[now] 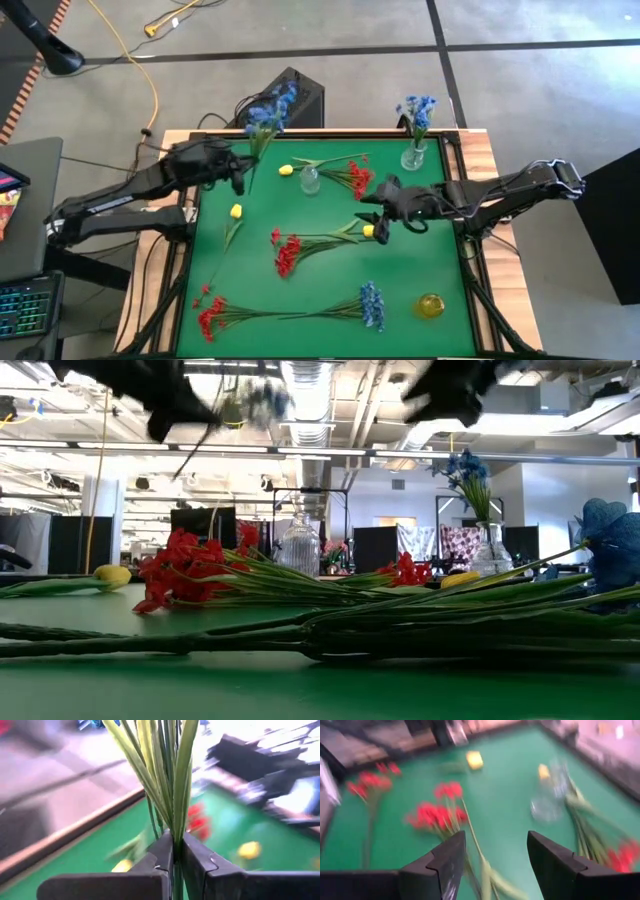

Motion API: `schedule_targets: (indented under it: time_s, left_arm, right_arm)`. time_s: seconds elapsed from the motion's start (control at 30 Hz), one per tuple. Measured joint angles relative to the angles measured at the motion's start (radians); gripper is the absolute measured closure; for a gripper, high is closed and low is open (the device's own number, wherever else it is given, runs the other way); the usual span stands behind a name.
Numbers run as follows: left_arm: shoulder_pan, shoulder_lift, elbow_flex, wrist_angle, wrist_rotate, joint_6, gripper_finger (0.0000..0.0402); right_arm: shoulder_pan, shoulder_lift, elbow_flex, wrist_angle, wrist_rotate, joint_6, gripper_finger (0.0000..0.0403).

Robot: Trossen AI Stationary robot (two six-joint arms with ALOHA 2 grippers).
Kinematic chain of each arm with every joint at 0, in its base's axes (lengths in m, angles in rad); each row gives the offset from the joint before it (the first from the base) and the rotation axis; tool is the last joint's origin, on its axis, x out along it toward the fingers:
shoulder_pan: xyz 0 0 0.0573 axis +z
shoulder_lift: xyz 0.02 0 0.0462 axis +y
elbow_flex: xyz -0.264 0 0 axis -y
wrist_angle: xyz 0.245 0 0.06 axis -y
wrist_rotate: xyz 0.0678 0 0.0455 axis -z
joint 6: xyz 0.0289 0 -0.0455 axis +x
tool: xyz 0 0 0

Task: Sort flowers into vase by color
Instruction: Put the top blue flowers into the right transparent vase

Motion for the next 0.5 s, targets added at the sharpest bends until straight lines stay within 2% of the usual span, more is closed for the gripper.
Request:
schedule_targets:
  time_s: [0.1, 0.3, 0.5]
  left_arm:
    - [-0.032, -0.018, 0.000, 0.126, 0.137, 0.048, 0.0392]
    - [-0.115, 0.019, 0.001, 0.345, 0.332, 0.066, 0.0392]
    - [-0.221, 0.140, 0.001, 0.585, 0.393, 0.076, 0.0393]
  right_arm:
    - [-0.013, 0.020, 0.000, 0.187, -0.023, -0.097, 0.0163]
    - [-0.085, 0.110, 0.003, 0.518, -0.198, -0.239, 0.0163]
    - [-0.148, 0.241, 0.119, 0.538, -0.278, -0.264, 0.0163]
